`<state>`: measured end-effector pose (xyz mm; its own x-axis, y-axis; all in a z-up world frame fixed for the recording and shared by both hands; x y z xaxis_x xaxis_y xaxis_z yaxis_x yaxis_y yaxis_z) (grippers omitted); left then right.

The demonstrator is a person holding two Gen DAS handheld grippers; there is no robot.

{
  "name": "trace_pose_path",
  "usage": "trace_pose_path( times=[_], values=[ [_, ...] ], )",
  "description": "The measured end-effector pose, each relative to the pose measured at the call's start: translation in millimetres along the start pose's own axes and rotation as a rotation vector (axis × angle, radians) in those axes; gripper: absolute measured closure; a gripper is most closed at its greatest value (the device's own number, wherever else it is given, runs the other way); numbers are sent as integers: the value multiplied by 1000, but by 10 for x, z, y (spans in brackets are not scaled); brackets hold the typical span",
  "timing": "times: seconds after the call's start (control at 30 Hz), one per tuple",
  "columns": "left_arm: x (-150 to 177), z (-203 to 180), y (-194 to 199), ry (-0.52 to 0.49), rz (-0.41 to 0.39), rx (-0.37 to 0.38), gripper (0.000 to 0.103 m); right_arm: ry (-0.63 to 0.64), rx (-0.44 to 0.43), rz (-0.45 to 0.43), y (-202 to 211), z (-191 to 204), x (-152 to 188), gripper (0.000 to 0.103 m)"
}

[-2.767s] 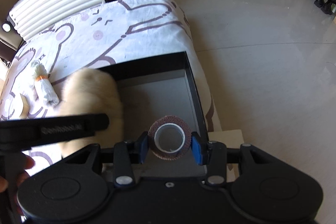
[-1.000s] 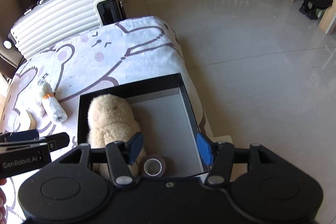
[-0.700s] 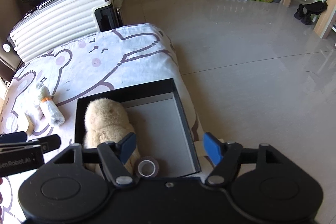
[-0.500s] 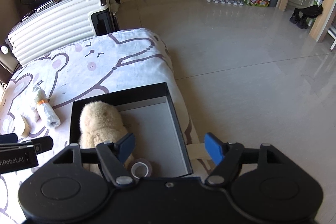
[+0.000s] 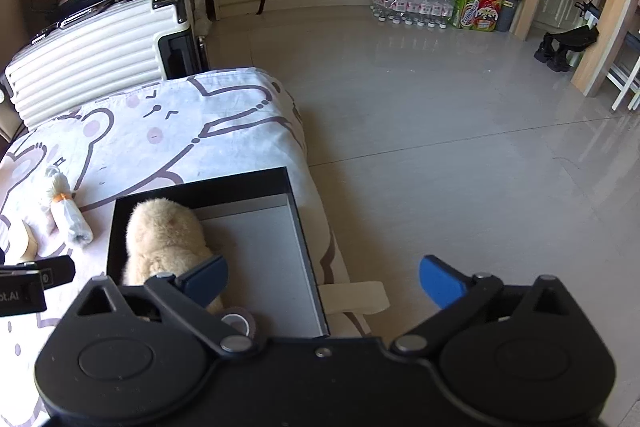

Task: Organize objects
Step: 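Open both grippers and release the bunny and tape roll in the box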

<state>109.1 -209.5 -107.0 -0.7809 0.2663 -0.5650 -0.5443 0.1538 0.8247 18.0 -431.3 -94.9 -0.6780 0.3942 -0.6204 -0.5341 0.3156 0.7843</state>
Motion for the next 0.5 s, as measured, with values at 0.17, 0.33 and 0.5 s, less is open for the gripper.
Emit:
trace_pose_path(
  times=[0.17, 0.33, 0.5],
  values=[
    [6, 3, -23, -11, -1, 3, 0, 17, 9, -26, -11, -17, 7, 0],
    [-4, 42, -35, -13, -14, -2, 0, 9, 18, -33, -41, -43, 4, 0],
    [2, 112, -79, 5, -8, -10, 0, 8, 12, -32, -59, -14, -10, 0]
  ],
)
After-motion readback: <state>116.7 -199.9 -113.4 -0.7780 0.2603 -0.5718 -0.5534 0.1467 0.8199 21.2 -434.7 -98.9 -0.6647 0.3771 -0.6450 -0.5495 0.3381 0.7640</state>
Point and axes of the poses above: each gripper's, at about its wrist camera, not at the fingertips, and y roughly against the way its jaws point, z to its left, x to its underside, the point moved 10 cm from there along -y, roughly the way its jaws point, and after that the axes turned 3 degrees about -y, right-handed, at the moved point
